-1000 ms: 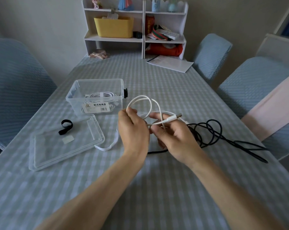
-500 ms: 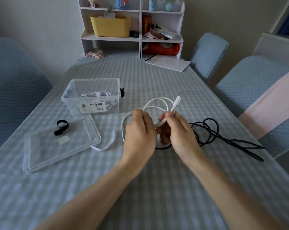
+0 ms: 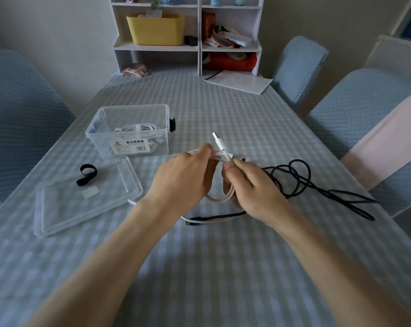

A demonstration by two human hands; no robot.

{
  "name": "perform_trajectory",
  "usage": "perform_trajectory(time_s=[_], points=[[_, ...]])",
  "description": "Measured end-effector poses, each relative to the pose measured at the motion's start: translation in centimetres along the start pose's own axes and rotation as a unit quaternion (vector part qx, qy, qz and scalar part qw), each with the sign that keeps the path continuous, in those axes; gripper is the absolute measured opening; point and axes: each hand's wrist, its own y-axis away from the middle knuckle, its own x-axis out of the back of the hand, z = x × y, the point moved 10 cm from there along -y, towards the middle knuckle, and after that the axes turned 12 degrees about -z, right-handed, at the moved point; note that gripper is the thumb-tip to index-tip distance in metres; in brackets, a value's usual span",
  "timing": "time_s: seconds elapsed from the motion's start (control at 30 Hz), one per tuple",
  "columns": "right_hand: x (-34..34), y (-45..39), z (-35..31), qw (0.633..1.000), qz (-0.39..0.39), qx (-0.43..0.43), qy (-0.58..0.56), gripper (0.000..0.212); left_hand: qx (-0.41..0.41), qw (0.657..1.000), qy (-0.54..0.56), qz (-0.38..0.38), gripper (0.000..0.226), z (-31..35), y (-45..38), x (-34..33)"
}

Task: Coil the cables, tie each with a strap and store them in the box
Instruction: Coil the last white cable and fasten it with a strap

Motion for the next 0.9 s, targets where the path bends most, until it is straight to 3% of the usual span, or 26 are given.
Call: perform_trajectory(time_s=[0.13,0.23,0.43,0.47,0.53,0.57,0.6,0.67,0.73,0.83,0.9], points=[[-0.3,-0.3,0.1,0.999,-0.008,0.007,0.035,0.038,0.038,0.999,0.035,-0.002,0.027,-1.2,0.2,-0.2],[0.1,-0.4,0.0,0.995,0.019,0.027,0.099,0.033,0.068,0.995,0.075,0.004,0.042,-1.9,0.4,-0.4],[0.4,-0.3,-0.4,0.985,0.026,0.061,0.161,0.019,0.039,0.989,0.142,-0.015,0.046,-2.2,0.2,-1.4],[0.4,-0.4,-0.3,0.984,0.021,0.06,0.165,0.016,0.038,0.979,0.198,-0.023,0.036,-2.4,0.1,-1.4],[0.3,-0.6,0.2,0.983,0.007,0.039,0.177,0.016,0.035,0.926,0.374,-0.033,0.013,-2.7,0.2,-1.0],[0.2,-0.7,0.3,0.983,0.001,0.029,0.181,0.018,0.03,0.896,0.442,-0.033,0.02,-2.8,0.1,-0.8],[0.1,-0.7,0.4,0.983,-0.001,0.025,0.179,0.019,0.018,0.884,0.467,-0.033,0.02,-2.8,0.2,-0.5],[0.1,-0.6,0.3,0.986,0.001,0.029,0.166,0.021,-0.001,0.905,0.425,-0.02,0.011,-2.5,0.2,0.3],[0.0,-0.5,0.1,0.987,0.003,0.032,0.157,0.022,0.01,0.921,0.39,0.005,0.018,-2.7,0.4,0.4],[0.0,-0.5,-0.1,0.988,0.013,0.037,0.152,0.027,0.042,0.895,0.443,0.039,0.022,-3.2,0.8,0.1],[0.2,-0.5,-0.1,0.988,0.022,0.041,0.145,0.03,0.065,0.86,0.503,0.056,0.022,-3.6,1.1,-0.2]])
